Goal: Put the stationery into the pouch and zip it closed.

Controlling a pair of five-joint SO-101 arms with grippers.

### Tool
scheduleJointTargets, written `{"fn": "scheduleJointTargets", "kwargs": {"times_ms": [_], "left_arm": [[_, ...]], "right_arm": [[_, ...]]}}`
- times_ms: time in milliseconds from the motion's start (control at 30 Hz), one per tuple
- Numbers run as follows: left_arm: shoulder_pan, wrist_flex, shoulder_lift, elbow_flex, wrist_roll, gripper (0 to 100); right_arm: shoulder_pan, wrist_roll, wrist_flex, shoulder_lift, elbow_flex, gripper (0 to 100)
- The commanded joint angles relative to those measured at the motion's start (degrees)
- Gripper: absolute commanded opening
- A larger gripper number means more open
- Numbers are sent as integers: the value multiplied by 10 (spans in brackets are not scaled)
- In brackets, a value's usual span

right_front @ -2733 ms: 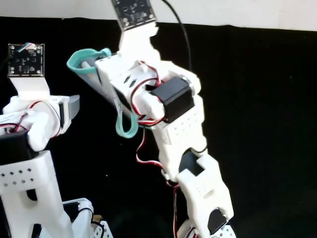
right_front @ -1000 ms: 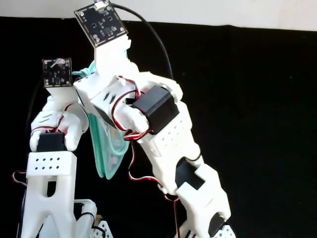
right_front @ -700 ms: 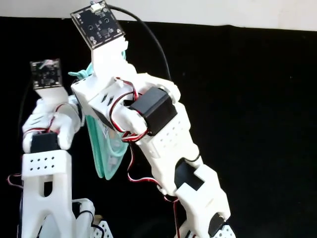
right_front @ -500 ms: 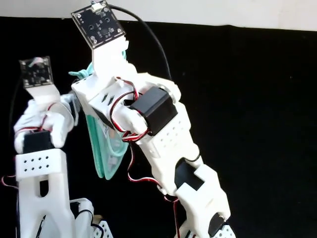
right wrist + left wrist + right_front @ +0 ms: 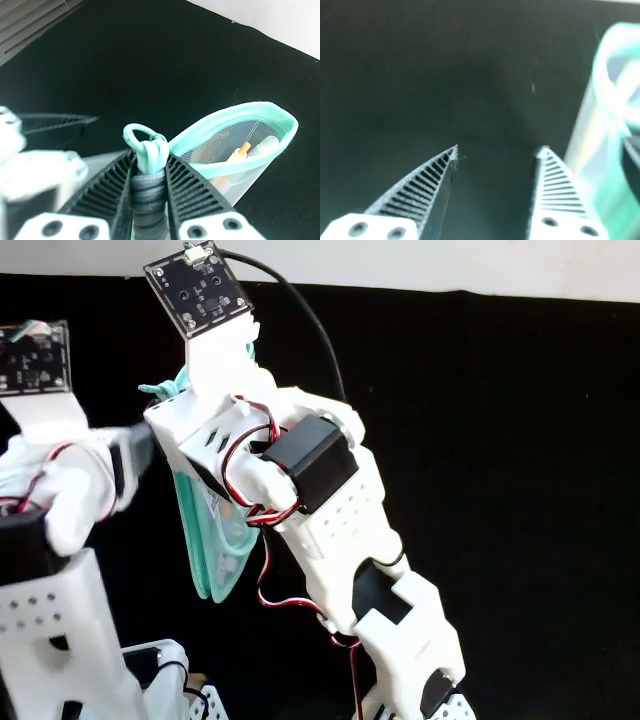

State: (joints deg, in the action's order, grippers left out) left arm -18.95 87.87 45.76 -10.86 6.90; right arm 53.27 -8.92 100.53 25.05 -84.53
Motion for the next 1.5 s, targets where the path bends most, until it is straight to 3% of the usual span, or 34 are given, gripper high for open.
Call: {"fn": "scheduleJointTargets", "kwargs": {"times_ms": [0, 467, 700, 800, 1467], "left_arm": [[-7, 95, 8, 75, 40, 294], [0, 131, 44, 107, 56, 295], [103, 133, 144, 71, 9, 293], [117, 128, 153, 40, -6, 293], [83, -24, 157, -89, -9, 291]], "right_arm": [[4, -6, 5, -29, -5, 5], [4, -4, 5, -29, -5, 5], [4, -4, 5, -29, -5, 5], [4, -4, 5, -30, -6, 5], [6, -4, 5, -31, -6, 5]]}}
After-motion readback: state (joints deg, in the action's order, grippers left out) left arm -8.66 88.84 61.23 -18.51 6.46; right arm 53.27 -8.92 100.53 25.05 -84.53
